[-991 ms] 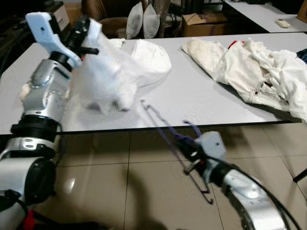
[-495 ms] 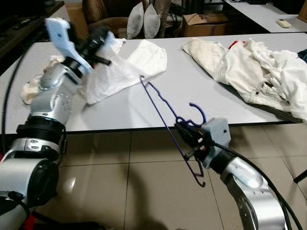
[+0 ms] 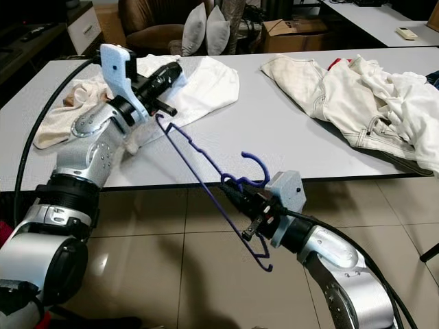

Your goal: Hang hanger

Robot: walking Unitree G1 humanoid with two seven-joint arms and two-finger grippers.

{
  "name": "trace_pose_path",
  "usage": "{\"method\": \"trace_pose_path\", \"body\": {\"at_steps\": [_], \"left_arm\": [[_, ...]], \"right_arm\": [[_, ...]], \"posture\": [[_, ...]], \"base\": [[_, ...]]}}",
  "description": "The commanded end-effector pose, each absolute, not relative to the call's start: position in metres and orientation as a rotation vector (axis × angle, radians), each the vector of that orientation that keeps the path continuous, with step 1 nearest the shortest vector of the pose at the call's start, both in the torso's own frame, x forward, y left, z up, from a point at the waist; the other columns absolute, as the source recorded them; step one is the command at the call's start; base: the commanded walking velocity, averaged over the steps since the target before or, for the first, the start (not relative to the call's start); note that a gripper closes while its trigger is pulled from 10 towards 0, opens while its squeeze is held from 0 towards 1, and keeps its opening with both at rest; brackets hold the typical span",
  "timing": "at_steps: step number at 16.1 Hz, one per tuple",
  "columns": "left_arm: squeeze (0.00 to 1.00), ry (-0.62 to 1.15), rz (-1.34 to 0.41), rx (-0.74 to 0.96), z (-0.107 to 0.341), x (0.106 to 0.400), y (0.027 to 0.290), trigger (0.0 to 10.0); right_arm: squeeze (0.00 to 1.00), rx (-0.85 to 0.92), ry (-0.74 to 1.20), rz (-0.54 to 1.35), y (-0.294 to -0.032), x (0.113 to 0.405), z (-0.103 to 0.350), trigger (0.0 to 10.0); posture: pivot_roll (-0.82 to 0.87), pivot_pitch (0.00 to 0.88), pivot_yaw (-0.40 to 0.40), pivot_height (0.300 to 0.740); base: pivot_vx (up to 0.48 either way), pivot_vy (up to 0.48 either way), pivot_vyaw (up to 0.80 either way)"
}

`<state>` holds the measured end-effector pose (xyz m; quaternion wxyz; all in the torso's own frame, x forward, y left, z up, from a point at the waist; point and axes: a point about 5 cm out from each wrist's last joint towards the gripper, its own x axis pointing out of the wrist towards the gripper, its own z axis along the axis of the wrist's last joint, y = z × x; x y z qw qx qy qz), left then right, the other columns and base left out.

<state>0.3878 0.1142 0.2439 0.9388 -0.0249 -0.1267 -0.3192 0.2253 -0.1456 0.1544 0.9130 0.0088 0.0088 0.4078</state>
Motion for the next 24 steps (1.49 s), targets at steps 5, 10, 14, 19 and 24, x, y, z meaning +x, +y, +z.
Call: {"method": "trace_pose_path", "body": {"at_steps": [5,10,14,19,24], "left_arm": [[0.0,-0.246,-0.695,-0.007,0.241,0.382,0.102,0.0],[0.0,-0.248,-0.728,-0.013,0.242,0.378,0.098,0.0],[0.0,-0.234,-0.697,-0.005,0.239,0.379,0.102,0.0],[0.0,-0.222,-0.643,-0.003,0.237,0.383,0.11,0.0],[0.0,-0.226,-0.67,-0.004,0.239,0.381,0.109,0.0]], "right_arm": [[0.0,0.029,0.034,0.822,-0.146,0.227,0.158,10.0],[0.0,-0.012,0.092,0.763,-0.151,0.234,0.15,10.0],[0.0,0.012,0.046,0.779,-0.152,0.229,0.158,10.0],[0.0,0.039,0.015,0.722,-0.167,0.222,0.162,10.0],[0.0,0.036,0.042,0.694,-0.177,0.221,0.157,10.0]], "posture": [[-0.26,0.0,0.109,0.74],[-0.26,0.0,0.099,0.74],[-0.26,0.0,0.099,0.74],[-0.27,0.0,0.101,0.74],[-0.27,0.0,0.106,0.74]], "base": [[0.0,0.0,0.0],[0.0,0.0,0.0],[0.0,0.0,0.0],[0.0,0.0,0.0],[0.0,0.0,0.0]]}}
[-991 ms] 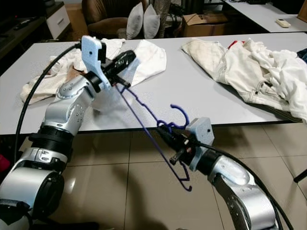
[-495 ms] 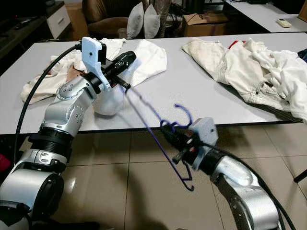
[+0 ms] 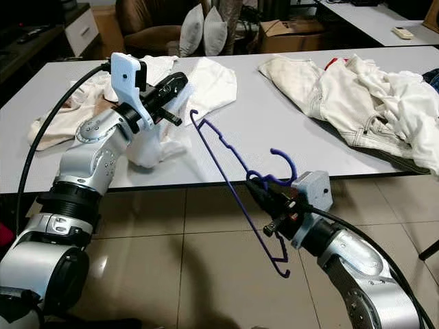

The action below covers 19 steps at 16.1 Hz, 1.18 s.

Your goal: Hang hanger

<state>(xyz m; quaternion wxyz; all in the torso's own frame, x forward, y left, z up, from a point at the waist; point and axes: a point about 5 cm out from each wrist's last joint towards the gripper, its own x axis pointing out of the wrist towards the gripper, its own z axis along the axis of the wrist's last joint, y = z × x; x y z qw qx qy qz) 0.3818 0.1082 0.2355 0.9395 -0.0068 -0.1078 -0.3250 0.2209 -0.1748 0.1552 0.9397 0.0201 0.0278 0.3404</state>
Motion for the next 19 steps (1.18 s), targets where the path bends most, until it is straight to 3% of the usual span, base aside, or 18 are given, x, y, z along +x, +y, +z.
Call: {"method": "trace_pose_path", "body": {"at_steps": [1,7,14,19], "left_arm": [[0.0,-0.227,-0.678,-0.005,0.239,0.381,0.107,0.0],[0.0,-0.235,-0.783,-0.035,0.24,0.371,0.087,0.0],[0.0,-0.228,-0.774,-0.051,0.238,0.369,0.079,0.0],[0.0,-0.228,-0.896,-0.063,0.24,0.358,0.06,0.0]], "right_arm": [[0.0,0.039,0.043,0.7,-0.176,0.222,0.157,10.0],[0.0,0.07,0.072,0.744,-0.164,0.247,0.141,10.0],[0.0,0.078,0.101,0.83,-0.151,0.247,0.132,10.0],[0.0,0.091,0.179,0.721,-0.148,0.268,0.119,10.0]], "posture": [[-0.27,0.0,0.107,0.74],[-0.26,0.0,0.099,0.74],[-0.25,0.0,0.105,0.74],[-0.26,0.0,0.111,0.74]], "base": [[0.0,0.0,0.0],[0.0,0.0,0.0],[0.0,0.0,0.0],[0.0,0.0,0.0]]}}
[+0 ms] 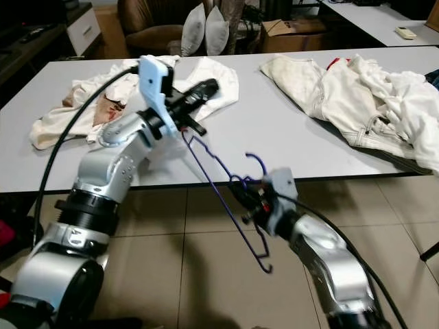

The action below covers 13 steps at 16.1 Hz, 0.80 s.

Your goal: Hang hanger

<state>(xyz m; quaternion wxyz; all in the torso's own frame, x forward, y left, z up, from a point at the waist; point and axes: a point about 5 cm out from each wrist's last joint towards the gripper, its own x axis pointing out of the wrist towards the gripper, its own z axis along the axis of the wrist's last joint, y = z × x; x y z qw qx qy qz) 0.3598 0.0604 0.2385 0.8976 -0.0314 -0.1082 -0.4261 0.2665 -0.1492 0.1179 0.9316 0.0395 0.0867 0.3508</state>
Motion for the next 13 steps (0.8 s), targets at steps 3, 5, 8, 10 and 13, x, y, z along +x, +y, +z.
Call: {"method": "trace_pose_path", "body": {"at_steps": [3,5,8,10,13], "left_arm": [[0.0,-0.224,-0.912,-0.069,0.239,0.355,0.056,0.0],[0.0,-0.215,-0.864,-0.064,0.236,0.357,0.06,0.0],[0.0,-0.221,-0.764,-0.032,0.236,0.365,0.072,0.0],[0.0,-0.218,-0.76,-0.018,0.236,0.366,0.074,0.0],[0.0,-0.217,-0.769,-0.009,0.235,0.366,0.072,0.0]], "right_arm": [[0.0,0.102,0.172,0.744,-0.143,0.272,0.119,10.0],[0.0,0.104,0.163,0.794,-0.138,0.269,0.122,10.0],[0.0,0.091,0.173,0.824,-0.141,0.26,0.122,10.0],[0.0,0.086,0.171,0.841,-0.143,0.255,0.124,10.0],[0.0,0.1,0.138,0.88,-0.141,0.251,0.135,10.0]], "posture": [[-0.25,0.0,0.102,0.74],[-0.24,0.0,0.096,0.74],[-0.24,0.0,0.094,0.74],[-0.25,0.0,0.097,0.74],[-0.25,0.0,0.105,0.74]], "base": [[0.0,0.0,0.0],[0.0,0.0,0.0],[0.0,0.0,0.0],[0.0,0.0,0.0],[0.0,0.0,0.0]]}}
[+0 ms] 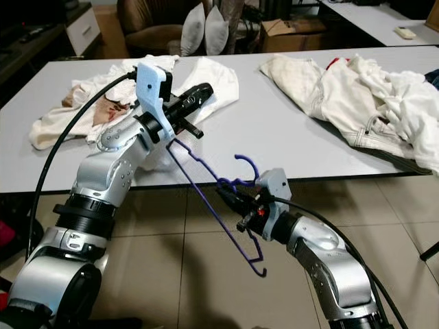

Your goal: Hang hanger

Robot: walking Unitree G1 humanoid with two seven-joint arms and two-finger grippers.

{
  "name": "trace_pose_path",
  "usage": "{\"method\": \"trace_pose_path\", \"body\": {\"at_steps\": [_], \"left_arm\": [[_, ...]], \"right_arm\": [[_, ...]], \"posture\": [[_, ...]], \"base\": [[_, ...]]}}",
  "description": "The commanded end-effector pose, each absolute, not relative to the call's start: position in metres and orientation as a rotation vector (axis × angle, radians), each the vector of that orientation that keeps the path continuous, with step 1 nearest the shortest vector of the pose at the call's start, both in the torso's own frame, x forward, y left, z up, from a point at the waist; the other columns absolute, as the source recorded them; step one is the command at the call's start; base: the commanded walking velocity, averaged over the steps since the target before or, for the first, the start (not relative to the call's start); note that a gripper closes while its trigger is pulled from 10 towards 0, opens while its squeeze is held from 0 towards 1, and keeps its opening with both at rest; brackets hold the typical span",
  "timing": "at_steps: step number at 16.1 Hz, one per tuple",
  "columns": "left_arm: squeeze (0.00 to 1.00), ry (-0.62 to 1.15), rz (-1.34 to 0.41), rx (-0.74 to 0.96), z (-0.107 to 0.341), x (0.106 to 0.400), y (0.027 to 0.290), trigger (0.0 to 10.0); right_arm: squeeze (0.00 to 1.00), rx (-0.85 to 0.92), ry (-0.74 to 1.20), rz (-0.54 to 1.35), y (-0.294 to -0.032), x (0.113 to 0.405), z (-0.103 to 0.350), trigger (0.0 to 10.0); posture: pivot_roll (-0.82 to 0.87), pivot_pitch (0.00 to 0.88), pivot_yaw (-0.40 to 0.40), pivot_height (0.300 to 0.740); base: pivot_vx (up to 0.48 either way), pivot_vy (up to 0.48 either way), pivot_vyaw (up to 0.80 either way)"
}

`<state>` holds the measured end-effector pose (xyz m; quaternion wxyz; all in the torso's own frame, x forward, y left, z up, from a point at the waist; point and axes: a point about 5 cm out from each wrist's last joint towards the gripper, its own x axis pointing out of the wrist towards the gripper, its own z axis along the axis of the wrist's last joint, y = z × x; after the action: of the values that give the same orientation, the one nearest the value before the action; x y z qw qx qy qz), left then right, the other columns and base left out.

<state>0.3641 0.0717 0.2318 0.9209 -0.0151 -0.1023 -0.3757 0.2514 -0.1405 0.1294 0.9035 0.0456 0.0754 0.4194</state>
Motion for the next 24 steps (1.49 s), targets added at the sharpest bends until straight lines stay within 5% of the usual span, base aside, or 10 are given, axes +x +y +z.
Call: {"method": "trace_pose_path", "body": {"at_steps": [1,17,19,24], "left_arm": [[0.0,-0.217,-0.772,-0.001,0.235,0.366,0.071,0.0],[0.0,-0.347,-0.828,-0.14,0.272,0.359,0.077,0.0],[0.0,-0.372,-0.815,-0.146,0.276,0.36,0.08,0.0],[0.0,-0.236,-0.778,-0.044,0.24,0.367,0.098,0.0]], "right_arm": [[0.0,0.099,0.125,0.884,-0.139,0.253,0.139,10.0],[0.0,0.377,0.385,0.625,-0.149,0.289,0.088,10.0],[0.0,0.421,0.339,0.568,-0.155,0.293,0.094,10.0],[0.0,0.757,-0.143,0.482,-0.18,0.317,0.18,10.0]], "posture": [[-0.25,0.0,0.105,0.74],[-0.24,0.0,0.1,0.74],[-0.24,0.0,0.102,0.74],[-0.24,0.0,0.108,0.74]], "base": [[0.0,0.0,0.0],[0.0,0.0,0.0],[0.0,0.0,0.0],[0.0,0.0,0.0]]}}
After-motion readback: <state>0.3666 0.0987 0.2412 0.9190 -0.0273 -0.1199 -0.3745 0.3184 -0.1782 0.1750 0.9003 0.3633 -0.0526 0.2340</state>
